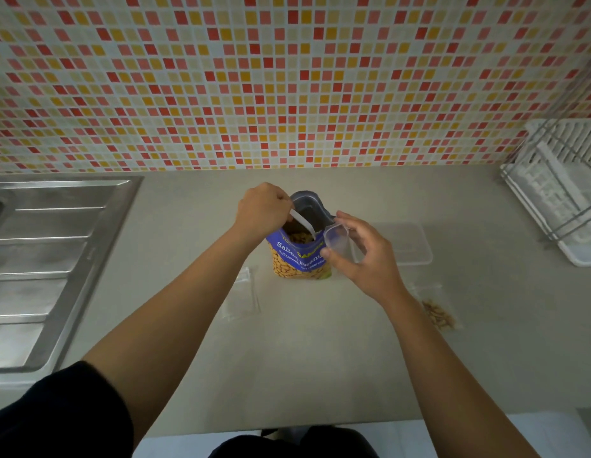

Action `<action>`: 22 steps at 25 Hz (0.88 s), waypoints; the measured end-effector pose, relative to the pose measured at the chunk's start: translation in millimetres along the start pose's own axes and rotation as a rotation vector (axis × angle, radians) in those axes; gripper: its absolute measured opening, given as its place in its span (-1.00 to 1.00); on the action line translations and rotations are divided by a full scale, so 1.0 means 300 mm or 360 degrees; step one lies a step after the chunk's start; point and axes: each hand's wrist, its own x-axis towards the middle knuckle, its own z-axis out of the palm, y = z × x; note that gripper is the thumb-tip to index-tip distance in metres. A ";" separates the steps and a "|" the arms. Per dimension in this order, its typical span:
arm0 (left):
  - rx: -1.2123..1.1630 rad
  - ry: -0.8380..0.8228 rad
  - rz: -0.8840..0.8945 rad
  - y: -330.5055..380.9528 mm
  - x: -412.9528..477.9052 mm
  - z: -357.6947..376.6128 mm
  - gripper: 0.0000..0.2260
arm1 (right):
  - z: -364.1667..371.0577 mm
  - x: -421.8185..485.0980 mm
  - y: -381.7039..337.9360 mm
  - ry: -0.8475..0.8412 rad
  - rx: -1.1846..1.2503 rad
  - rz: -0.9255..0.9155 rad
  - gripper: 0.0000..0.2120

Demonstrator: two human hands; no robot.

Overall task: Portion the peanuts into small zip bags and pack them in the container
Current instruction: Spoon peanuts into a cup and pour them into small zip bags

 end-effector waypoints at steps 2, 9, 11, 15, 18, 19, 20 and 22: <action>-0.0122 0.0075 -0.0020 -0.018 -0.003 -0.007 -0.78 | 0.000 0.003 -0.002 0.0005 0.0022 -0.0004 -0.49; -0.0363 0.0256 -0.0104 -0.094 -0.012 -0.033 -0.78 | -0.004 0.009 0.001 -0.0029 -0.0037 -0.0031 -0.49; -0.0418 0.0292 -0.0151 -0.114 -0.015 -0.028 -0.78 | -0.001 0.015 -0.001 -0.0033 -0.0048 -0.0026 -0.49; -0.0483 0.0366 -0.0180 -0.134 -0.025 -0.023 -0.77 | 0.001 0.037 -0.013 -0.0054 -0.0072 -0.0025 -0.46; -0.0509 0.0432 -0.0196 -0.145 -0.030 -0.026 -0.78 | -0.002 0.031 -0.017 -0.0070 -0.0066 0.0009 -0.47; -0.0530 0.0442 -0.0209 -0.150 -0.028 -0.030 -0.78 | -0.002 0.026 -0.018 -0.0051 -0.0061 0.0020 -0.47; -0.0563 0.0445 -0.0224 -0.155 -0.025 -0.034 -0.79 | -0.001 0.021 -0.021 -0.0015 -0.0061 0.0029 -0.47; -0.0643 0.0445 -0.0260 -0.163 -0.019 -0.045 -0.80 | 0.003 0.014 -0.031 0.0118 -0.0063 0.0036 -0.51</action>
